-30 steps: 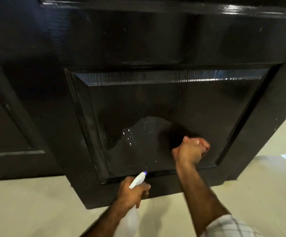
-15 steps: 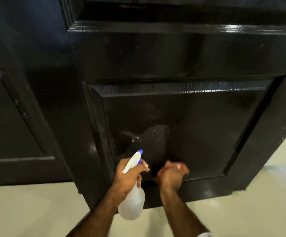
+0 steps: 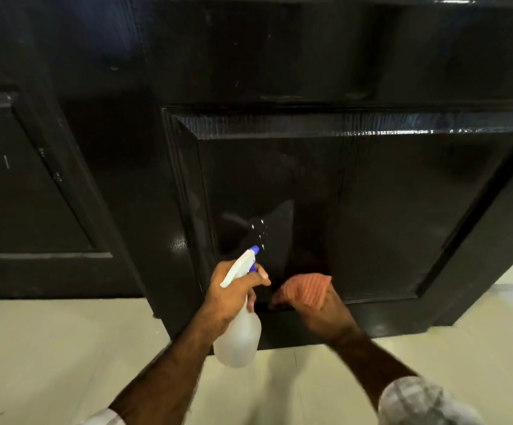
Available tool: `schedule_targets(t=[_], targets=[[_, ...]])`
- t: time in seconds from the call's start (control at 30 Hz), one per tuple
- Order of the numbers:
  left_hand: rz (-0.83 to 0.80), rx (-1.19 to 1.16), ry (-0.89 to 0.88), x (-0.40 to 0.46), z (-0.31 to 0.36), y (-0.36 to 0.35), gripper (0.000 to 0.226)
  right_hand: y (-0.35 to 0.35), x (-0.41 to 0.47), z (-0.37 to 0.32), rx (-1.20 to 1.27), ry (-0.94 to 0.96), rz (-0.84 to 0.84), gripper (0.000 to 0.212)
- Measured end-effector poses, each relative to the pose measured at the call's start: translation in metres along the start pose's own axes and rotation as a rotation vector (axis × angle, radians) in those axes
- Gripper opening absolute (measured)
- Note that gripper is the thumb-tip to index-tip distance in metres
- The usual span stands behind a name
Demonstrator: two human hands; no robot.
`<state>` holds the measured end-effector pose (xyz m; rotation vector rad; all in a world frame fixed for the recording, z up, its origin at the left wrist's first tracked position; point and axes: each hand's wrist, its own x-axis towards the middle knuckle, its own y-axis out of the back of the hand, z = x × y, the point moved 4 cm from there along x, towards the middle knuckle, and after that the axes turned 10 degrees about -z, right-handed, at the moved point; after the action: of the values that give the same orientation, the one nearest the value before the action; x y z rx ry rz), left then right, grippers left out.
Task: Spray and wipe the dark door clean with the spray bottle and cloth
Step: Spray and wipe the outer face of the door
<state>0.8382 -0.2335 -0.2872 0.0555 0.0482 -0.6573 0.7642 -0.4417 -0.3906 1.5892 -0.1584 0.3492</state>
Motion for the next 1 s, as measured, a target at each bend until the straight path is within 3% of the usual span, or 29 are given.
schedule_targets(t=[0.07, 0.13, 0.27, 0.33, 0.37, 0.43, 0.5, 0.57, 0.63, 0.7, 0.77, 0.83, 0.93, 1.0], targets=[[0.016, -0.005, 0.066, -0.007, -0.016, 0.005, 0.009, 0.005, -0.003, 0.009, -0.087, 0.216, -0.114, 0.034], [0.018, -0.017, 0.081, -0.012, -0.020, 0.009, 0.007, 0.053, 0.012, 0.007, -0.206, 0.401, 0.049, 0.029], [0.041, -0.013, -0.014, -0.018, 0.005, 0.015, 0.015, 0.162, 0.096, 0.002, -0.098, 0.267, 0.497, 0.036], [0.048, 0.011, -0.068, -0.017, 0.015, 0.019, 0.037, 0.193, 0.132, -0.013, -0.126, 0.086, 0.613, 0.038], [0.051, 0.016, -0.088, -0.016, 0.017, 0.022, 0.044, 0.200, 0.138, -0.022, -0.112, 0.018, 0.706, 0.035], [0.045, -0.008, -0.103, -0.014, 0.020, 0.028, 0.045, 0.182, 0.128, -0.043, -0.188, 0.057, 0.798, 0.021], [0.069, -0.041, -0.089, -0.016, 0.010, 0.034, 0.041, 0.113, 0.097, -0.050, -0.226, 0.247, 0.564, 0.018], [0.069, -0.062, -0.042, -0.024, -0.005, 0.036, 0.011, 0.038, 0.059, -0.042, -0.218, 0.477, 0.215, 0.024], [0.073, -0.073, -0.007, -0.033, -0.022, 0.039, 0.030, 0.001, 0.032, -0.036, -0.462, 0.708, 0.067, 0.031], [0.071, -0.068, 0.025, -0.039, -0.035, 0.045, 0.031, 0.014, 0.042, -0.031, -0.572, 0.757, -0.019, 0.028], [0.090, -0.039, 0.051, -0.040, -0.042, 0.050, 0.034, 0.058, 0.068, -0.032, -0.420, 0.803, 0.130, 0.031], [0.125, -0.046, 0.088, -0.040, -0.045, 0.054, 0.048, 0.119, 0.103, -0.038, -0.360, 0.726, 0.339, 0.038], [0.181, -0.046, 0.166, -0.042, -0.057, 0.063, 0.045, 0.205, 0.147, -0.060, -0.299, 0.406, 0.750, 0.037], [0.136, -0.030, 0.186, -0.048, -0.067, 0.069, 0.064, 0.225, 0.162, -0.072, -0.186, 0.206, 0.835, 0.031]])
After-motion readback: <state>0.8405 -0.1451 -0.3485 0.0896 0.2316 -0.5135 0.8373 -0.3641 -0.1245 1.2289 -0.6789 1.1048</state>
